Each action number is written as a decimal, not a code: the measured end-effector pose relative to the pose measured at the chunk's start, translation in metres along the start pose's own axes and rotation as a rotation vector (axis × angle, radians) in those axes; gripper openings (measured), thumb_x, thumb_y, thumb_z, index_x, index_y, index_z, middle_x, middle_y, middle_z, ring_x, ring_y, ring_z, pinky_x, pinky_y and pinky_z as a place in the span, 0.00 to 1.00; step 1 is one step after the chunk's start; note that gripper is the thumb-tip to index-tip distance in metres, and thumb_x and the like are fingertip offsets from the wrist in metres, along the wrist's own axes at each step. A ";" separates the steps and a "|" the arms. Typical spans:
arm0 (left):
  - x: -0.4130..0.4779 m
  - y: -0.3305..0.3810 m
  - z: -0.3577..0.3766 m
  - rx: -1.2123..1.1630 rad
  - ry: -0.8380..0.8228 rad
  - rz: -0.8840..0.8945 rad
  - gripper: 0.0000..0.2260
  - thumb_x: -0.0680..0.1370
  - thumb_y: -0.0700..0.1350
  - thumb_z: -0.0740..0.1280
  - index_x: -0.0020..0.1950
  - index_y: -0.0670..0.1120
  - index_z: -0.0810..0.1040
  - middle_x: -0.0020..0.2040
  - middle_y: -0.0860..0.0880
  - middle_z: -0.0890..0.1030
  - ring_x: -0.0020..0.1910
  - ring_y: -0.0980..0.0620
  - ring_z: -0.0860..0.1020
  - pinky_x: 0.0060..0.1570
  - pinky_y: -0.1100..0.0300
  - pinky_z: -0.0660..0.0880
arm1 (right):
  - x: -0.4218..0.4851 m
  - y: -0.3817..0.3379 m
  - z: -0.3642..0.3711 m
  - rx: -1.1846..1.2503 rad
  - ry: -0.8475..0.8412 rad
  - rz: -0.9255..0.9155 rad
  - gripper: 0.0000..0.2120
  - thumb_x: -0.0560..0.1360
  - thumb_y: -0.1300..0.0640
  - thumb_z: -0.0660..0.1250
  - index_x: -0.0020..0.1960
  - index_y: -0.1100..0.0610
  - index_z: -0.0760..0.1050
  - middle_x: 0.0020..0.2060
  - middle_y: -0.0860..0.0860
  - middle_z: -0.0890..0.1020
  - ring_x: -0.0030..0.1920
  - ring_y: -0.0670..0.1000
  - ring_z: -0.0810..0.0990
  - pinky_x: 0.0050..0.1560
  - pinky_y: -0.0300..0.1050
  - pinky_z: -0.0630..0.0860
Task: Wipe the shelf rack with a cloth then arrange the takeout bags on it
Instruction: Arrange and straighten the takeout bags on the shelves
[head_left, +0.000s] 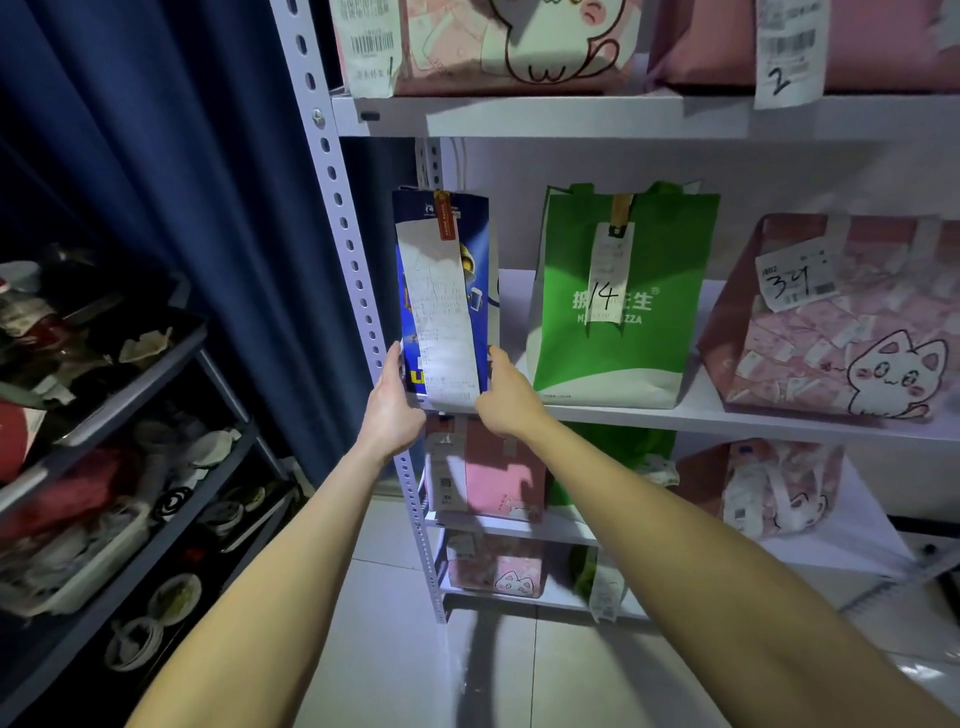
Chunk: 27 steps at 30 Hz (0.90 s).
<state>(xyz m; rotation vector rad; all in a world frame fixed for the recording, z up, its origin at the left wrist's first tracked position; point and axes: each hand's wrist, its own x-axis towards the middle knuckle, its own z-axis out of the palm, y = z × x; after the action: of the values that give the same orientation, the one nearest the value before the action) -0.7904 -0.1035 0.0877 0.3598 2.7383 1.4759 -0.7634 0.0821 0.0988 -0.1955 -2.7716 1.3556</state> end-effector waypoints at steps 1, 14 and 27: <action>-0.002 -0.005 0.002 0.008 0.030 0.001 0.43 0.76 0.30 0.67 0.86 0.54 0.55 0.76 0.58 0.72 0.67 0.58 0.73 0.67 0.52 0.77 | -0.005 0.003 0.000 0.032 0.006 -0.007 0.35 0.75 0.69 0.64 0.79 0.54 0.60 0.72 0.55 0.74 0.68 0.59 0.77 0.65 0.60 0.80; -0.031 -0.012 0.085 0.272 -0.130 0.162 0.19 0.80 0.38 0.66 0.70 0.50 0.79 0.64 0.51 0.83 0.57 0.51 0.83 0.65 0.47 0.81 | -0.104 0.122 -0.055 -0.221 -0.041 0.054 0.15 0.81 0.61 0.66 0.67 0.56 0.81 0.65 0.52 0.81 0.60 0.50 0.80 0.69 0.50 0.77; -0.023 0.067 0.149 0.054 0.005 0.219 0.41 0.76 0.33 0.72 0.84 0.50 0.59 0.78 0.47 0.72 0.72 0.49 0.73 0.74 0.50 0.73 | -0.075 0.145 -0.145 -0.168 0.425 0.167 0.40 0.78 0.52 0.71 0.83 0.54 0.55 0.75 0.57 0.72 0.70 0.60 0.76 0.70 0.59 0.76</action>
<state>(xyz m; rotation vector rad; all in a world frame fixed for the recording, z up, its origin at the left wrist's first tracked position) -0.7373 0.0497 0.0583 0.6777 2.8238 1.4470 -0.6611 0.2735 0.0749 -0.6523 -2.5437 0.9648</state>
